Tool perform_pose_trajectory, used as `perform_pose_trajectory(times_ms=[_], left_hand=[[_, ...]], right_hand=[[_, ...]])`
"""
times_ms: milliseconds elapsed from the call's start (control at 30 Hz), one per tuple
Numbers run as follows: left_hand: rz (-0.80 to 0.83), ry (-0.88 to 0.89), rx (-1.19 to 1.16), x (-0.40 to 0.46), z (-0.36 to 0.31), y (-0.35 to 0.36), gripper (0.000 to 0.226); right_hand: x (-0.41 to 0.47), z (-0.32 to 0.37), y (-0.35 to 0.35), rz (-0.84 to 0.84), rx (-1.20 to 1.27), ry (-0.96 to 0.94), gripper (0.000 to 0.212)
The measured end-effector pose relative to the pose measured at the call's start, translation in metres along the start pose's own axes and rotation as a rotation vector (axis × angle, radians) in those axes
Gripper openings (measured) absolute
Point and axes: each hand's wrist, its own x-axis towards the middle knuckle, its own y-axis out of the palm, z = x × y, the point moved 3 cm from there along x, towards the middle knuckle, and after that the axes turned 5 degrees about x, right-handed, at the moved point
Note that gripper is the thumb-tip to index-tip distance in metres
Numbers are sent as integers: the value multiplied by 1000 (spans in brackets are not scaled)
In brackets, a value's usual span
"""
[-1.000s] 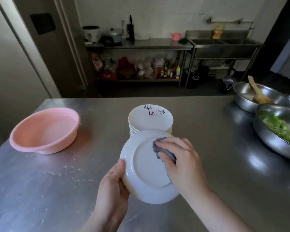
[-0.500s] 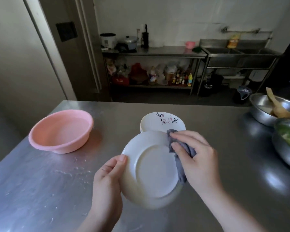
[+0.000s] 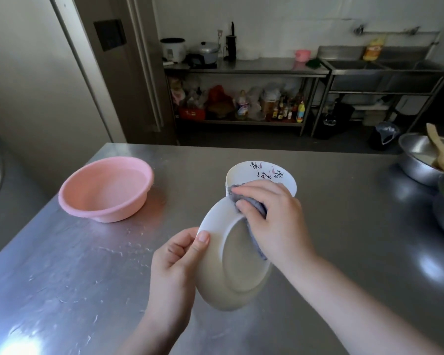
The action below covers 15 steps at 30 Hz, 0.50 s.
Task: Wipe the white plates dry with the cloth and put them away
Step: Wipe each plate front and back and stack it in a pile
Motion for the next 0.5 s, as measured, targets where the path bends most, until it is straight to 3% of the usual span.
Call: perform_pose_trajectory(times_ms=[167, 367, 500], left_hand=[[-5, -1, -16, 2, -3, -9, 20], [-109, -121, -240, 8, -4, -24, 16], [-151, -246, -403, 13, -2, -25, 34]], right_hand=[[-10, 20, 16, 97, -16, -245, 24], [14, -20, -6, 51, 165, 139, 28], [-11, -37, -7, -55, 220, 181, 33]])
